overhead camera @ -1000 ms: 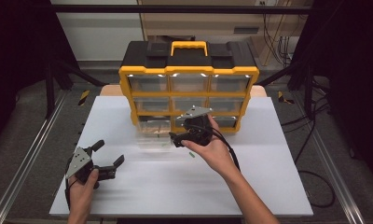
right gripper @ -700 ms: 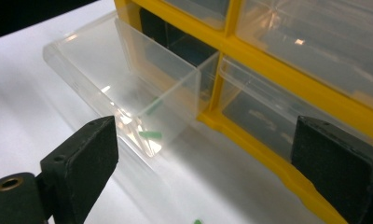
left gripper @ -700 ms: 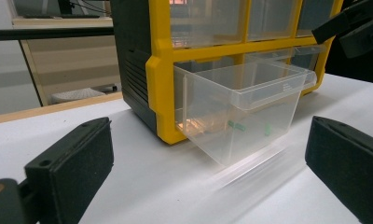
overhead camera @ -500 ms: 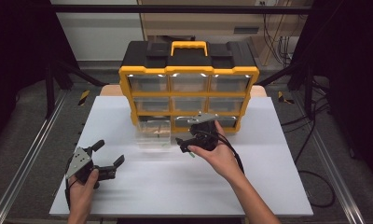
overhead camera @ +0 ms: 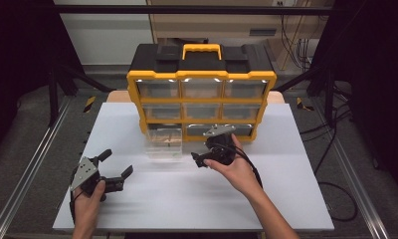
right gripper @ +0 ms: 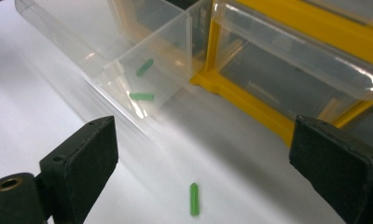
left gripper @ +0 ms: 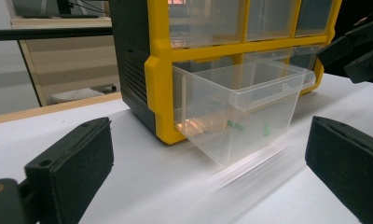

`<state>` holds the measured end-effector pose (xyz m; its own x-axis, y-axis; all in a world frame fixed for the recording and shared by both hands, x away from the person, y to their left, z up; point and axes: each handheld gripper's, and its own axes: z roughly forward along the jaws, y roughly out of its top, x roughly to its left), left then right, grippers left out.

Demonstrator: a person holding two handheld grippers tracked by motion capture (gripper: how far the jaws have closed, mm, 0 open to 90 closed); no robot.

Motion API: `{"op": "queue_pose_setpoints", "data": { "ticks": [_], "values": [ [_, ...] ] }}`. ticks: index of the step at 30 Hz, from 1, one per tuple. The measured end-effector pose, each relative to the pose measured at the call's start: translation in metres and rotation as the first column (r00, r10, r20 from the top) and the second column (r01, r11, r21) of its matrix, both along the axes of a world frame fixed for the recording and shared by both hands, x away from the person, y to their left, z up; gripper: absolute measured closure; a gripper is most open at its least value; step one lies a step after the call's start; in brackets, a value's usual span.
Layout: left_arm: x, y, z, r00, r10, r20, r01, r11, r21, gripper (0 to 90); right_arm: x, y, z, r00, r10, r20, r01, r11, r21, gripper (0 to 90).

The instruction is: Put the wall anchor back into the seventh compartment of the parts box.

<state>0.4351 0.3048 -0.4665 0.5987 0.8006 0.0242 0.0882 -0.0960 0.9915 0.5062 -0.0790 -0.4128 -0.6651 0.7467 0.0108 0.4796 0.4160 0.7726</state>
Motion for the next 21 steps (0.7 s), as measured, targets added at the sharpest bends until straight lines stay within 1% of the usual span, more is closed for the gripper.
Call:
{"op": "queue_pose_setpoints", "data": {
  "ticks": [4, 10, 18, 20, 21],
  "values": [
    [0.000, 0.000, 0.000, 1.0000, 0.001, 0.000, -0.001, 1.0000, -0.001, 1.0, -0.001, -0.001, -0.003, 0.9999, -0.005, -0.016, 0.005, 1.0000, 0.000, 9.6],
    [0.000, 0.000, 0.000, 1.0000, -0.001, 0.001, 0.001, 1.0000, 0.000, 1.0, -0.002, -0.003, -0.009, 0.9995, 0.010, -0.030, -0.011, 0.9997, -0.020, 11.3],
    [0.000, 0.000, 0.000, 1.0000, -0.002, 0.001, 0.002, 1.0000, 0.001, 1.0, -0.003, -0.005, -0.018, 0.9978, 0.007, -0.066, -0.009, 0.9992, -0.038, 13.9],
    [0.000, 0.000, 0.000, 1.0000, -0.002, 0.001, 0.002, 1.0000, 0.001, 1.0, -0.004, -0.006, -0.019, 0.9971, 0.007, -0.076, -0.010, 0.9994, -0.034, 15.0],
    [0.000, 0.000, 0.000, 1.0000, -0.002, 0.001, 0.002, 1.0000, 0.002, 0.9, -0.004, -0.006, -0.020, 0.9971, 0.010, -0.075, -0.013, 0.9989, -0.045, 15.5]
  ]
}}
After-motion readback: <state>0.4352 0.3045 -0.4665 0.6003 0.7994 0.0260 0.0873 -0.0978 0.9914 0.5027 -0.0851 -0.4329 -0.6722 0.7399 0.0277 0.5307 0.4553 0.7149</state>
